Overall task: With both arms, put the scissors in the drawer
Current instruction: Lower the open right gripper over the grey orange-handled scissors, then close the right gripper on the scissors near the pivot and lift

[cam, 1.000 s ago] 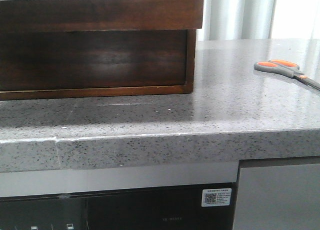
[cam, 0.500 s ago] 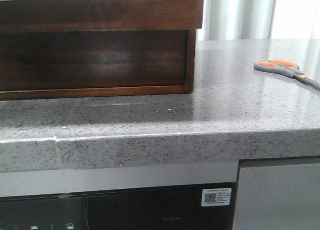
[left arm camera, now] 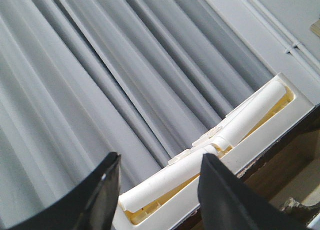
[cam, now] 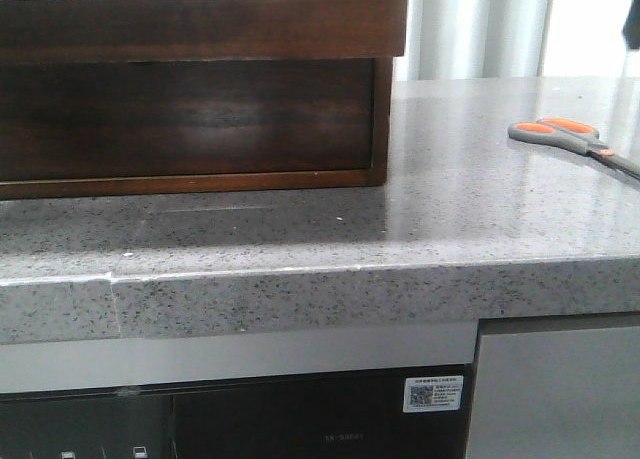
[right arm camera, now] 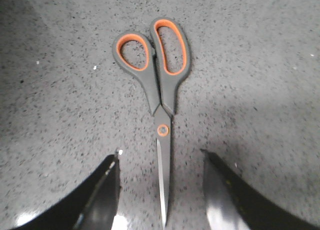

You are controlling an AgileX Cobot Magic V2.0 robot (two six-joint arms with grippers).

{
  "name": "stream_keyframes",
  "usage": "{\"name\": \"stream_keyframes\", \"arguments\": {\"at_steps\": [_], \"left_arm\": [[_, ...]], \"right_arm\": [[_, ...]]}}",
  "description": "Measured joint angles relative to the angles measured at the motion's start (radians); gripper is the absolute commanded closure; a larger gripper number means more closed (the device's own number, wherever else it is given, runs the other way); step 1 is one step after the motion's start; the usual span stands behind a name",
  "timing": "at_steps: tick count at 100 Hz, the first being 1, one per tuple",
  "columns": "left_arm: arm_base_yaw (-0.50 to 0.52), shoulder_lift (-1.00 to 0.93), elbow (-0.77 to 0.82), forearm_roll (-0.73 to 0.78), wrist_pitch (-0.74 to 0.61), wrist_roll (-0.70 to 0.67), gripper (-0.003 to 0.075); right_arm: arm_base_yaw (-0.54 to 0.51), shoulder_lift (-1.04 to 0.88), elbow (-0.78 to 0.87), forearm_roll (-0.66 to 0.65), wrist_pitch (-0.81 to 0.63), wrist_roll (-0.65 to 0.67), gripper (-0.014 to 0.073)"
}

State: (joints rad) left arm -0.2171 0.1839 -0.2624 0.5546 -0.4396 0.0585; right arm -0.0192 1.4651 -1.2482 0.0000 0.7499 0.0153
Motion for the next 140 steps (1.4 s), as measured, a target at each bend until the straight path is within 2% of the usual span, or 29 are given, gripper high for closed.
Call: {"name": "stream_keyframes", "arguments": {"at_steps": [28,57,122,130,140], "left_arm": [[0.000,0.000,0.000,0.000,0.001,0.000,0.0383],[-0.003,-0.002,0.000,0.000,0.002,0.000,0.0383],[-0.003,-0.002,0.000,0.000,-0.002,0.000,0.0383],[-0.003,-0.002,0.000,0.000,-0.002,0.000,0.0386],[-0.003,-0.002,0.000,0.000,-0.002,0.000,0.0386]], "right_arm": [[0.000,0.214,-0.169,0.000,0.082,-0.062,0.0263],[0.000,0.361,-0.244,-0.005,0.121,-0.076,0.0263],[0.000,0.421,-0.269,0.000,0.134,-0.105,0.0265],[0.000,0.430,-0.274,0.000,0.138,-0.105,0.0305],[0.000,0.438,-0.287,0.000,0.145,-0.105,0.0425]]}}
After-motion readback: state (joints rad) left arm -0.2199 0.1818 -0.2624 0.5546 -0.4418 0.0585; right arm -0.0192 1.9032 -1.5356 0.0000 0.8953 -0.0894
